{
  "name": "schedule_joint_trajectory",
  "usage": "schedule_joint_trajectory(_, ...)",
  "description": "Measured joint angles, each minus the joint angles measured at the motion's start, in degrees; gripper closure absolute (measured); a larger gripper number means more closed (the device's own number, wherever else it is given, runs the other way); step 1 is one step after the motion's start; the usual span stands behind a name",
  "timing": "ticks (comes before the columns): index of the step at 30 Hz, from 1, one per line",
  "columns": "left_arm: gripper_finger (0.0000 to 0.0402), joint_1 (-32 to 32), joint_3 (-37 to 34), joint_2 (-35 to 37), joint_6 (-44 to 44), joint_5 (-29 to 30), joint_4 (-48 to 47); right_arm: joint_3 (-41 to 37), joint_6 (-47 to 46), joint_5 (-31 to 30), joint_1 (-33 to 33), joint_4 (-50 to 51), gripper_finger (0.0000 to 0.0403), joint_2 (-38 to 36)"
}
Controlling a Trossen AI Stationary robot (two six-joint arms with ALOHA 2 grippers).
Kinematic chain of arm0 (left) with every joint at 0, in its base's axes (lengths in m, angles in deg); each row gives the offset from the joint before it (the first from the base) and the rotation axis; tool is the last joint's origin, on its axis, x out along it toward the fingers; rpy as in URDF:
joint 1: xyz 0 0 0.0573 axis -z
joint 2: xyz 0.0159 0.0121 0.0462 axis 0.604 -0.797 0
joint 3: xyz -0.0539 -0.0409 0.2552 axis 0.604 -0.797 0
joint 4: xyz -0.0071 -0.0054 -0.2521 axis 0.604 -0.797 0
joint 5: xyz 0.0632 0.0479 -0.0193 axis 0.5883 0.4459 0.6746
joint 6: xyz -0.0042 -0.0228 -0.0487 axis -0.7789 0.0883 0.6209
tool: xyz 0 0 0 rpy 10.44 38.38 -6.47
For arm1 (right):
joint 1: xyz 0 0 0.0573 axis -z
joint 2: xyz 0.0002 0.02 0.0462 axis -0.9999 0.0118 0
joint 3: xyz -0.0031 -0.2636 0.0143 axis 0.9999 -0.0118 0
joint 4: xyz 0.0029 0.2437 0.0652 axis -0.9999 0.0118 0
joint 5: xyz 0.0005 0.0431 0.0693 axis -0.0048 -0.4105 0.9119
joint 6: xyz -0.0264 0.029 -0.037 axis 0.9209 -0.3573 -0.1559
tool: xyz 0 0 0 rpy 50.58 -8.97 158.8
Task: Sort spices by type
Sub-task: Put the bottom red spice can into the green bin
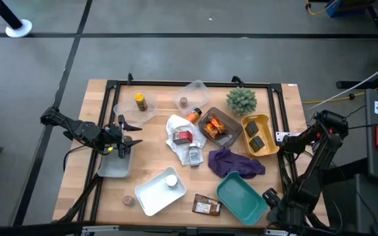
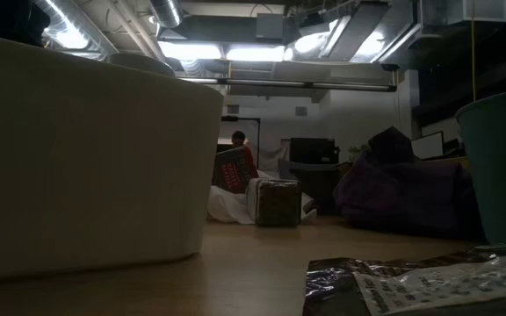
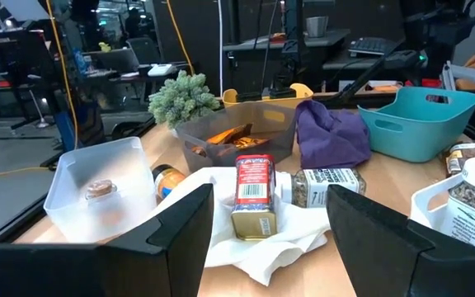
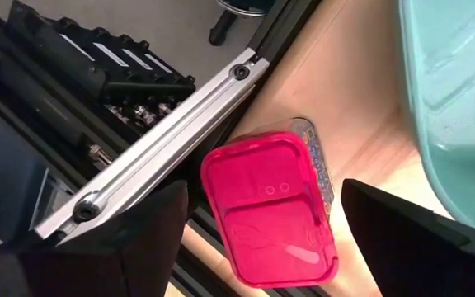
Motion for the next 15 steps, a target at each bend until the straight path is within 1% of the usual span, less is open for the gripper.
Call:
schedule_joint_trajectory(5,0.0178,0.00,0.00,0.00,0.11,0.00,-0.01,0.00,-0.15,1.72,0.04,-0.10,0.0084,0.00)
schedule_joint_trajectory(15,0.0178,0.00,-0.02,0.00,0.27,0.01,-0.01,0.00,-1.37,2.11,0.04,0.23,0.0084,0.30)
